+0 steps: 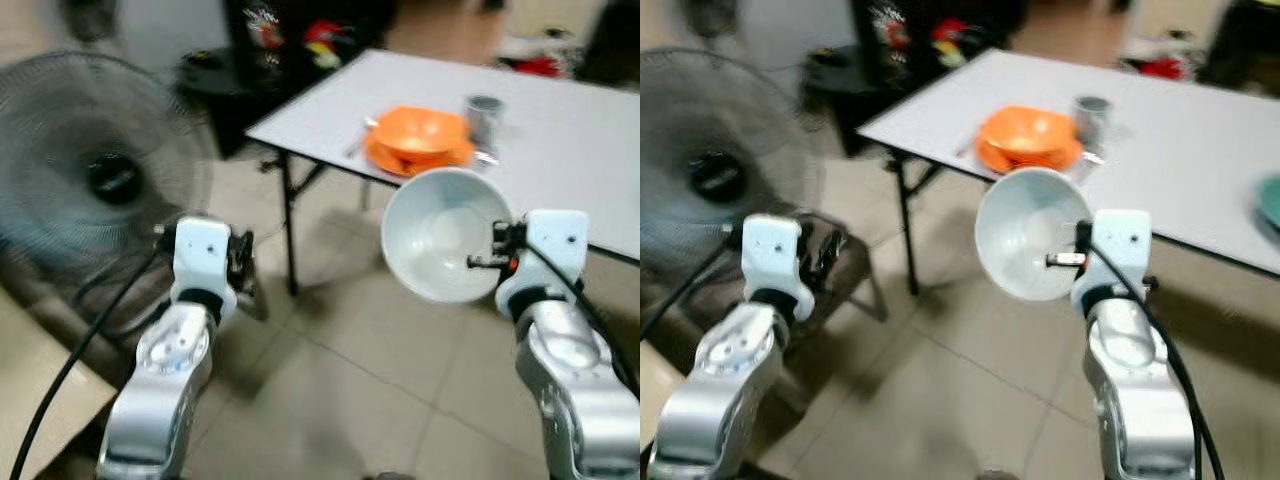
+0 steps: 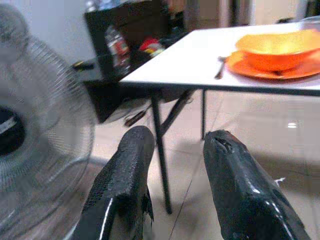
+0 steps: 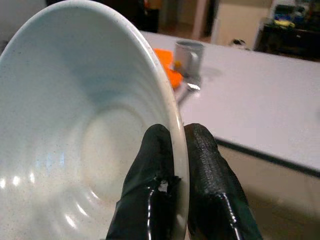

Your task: Setting the table

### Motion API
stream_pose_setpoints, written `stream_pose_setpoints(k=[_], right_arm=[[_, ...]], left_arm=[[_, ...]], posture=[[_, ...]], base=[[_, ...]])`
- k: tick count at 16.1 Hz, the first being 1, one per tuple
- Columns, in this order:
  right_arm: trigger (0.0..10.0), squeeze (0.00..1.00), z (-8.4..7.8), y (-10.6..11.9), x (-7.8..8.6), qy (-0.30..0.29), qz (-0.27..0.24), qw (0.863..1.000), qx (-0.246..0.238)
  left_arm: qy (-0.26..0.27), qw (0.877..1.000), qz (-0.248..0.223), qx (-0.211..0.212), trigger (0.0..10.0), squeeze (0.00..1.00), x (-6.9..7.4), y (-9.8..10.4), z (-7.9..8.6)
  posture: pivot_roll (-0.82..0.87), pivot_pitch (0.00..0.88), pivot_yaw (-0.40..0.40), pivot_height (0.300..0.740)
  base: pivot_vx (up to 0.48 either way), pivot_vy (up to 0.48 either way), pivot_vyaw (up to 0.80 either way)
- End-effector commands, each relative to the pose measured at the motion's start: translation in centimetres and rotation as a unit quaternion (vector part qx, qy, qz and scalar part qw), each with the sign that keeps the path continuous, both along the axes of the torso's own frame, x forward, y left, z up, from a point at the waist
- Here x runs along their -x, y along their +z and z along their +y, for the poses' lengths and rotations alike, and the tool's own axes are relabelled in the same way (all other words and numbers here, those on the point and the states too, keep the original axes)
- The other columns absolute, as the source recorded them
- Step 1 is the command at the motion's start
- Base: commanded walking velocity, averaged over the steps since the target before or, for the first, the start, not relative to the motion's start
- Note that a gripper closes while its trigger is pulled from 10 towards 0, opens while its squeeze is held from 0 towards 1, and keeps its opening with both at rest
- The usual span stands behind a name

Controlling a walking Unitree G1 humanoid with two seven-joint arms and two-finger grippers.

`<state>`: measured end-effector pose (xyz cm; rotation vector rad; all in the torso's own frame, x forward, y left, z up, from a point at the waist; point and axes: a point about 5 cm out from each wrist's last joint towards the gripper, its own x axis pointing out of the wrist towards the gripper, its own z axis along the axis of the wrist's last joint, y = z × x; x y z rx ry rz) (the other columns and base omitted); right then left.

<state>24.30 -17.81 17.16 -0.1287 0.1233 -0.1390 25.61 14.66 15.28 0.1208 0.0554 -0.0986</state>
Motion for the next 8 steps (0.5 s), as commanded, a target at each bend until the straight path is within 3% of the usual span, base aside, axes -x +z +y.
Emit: stream_pose_setpoints(k=[1,6,8], right_arm=[[10.0,0.00,-0.4,0.6,0.3,-0.014,-0.012,1.000,0.012],[10.0,0.00,-0.4,0.3,-0.4,-0.016,-0.001,1.000,-0.003],[10.0,0.00,0.2,0.1,-0.5,0.001,0.003,1.000,-0.008]], left_arm=[[-0.001,1.000,-0.009,0.003,10.0,0.00,-0.1,0.2,-0.1],[-0.021,1.000,-0.014,-0.009,10.0,0.00,0.3,0.3,-0.4],[-0.018,1.000,-0.017,-0.007,10.0,0.00,0.3,0.5,0.0]], posture=[[-0.08,0.000,0.083,0.740],[-0.03,0.000,0.040,0.740],[-0.04,0.000,0.047,0.740]], base=[[0.000,0.000,-0.80],[0.000,0.000,-0.80],[0.000,-0.326,0.00]])
